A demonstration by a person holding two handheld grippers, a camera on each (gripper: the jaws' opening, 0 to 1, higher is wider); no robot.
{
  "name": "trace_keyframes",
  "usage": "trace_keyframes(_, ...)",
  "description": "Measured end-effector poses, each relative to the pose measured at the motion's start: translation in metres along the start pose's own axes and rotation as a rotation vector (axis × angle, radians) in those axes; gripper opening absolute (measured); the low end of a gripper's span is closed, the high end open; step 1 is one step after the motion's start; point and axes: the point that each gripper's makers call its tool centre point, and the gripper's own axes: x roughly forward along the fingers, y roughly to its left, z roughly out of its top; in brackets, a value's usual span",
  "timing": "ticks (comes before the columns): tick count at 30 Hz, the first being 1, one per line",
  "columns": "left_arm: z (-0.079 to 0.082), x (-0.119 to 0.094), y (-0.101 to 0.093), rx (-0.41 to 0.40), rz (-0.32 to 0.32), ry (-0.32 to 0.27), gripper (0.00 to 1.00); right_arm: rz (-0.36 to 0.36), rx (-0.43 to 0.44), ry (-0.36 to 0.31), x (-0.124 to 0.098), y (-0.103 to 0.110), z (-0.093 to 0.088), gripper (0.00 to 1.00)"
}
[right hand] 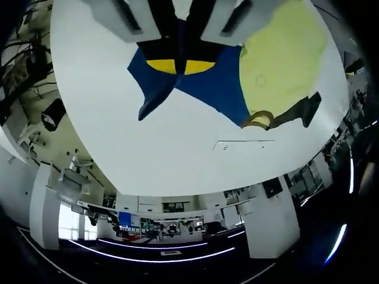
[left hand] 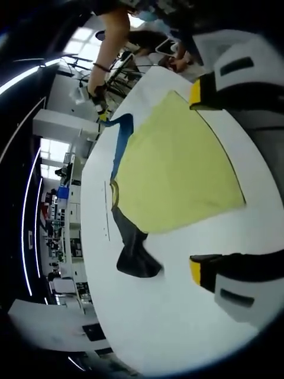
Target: Fold the garment on the visible template until the final outline fits inside the template.
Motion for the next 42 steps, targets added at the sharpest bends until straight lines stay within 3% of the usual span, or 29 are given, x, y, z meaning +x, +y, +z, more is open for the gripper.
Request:
trace_keyframes(28,-0.004,0.001,0.001,-0.017,0.002,0.002,0.99,0.157,-0.117,-0.011,0.019,0.103,0.031,0.00)
trace_keyframes(42,-0.004,0.001,-0.004,-0.009,0.001,0.014,0.99,0.218,-0.182,-0.002,0.028,0.148,0.036,0.00)
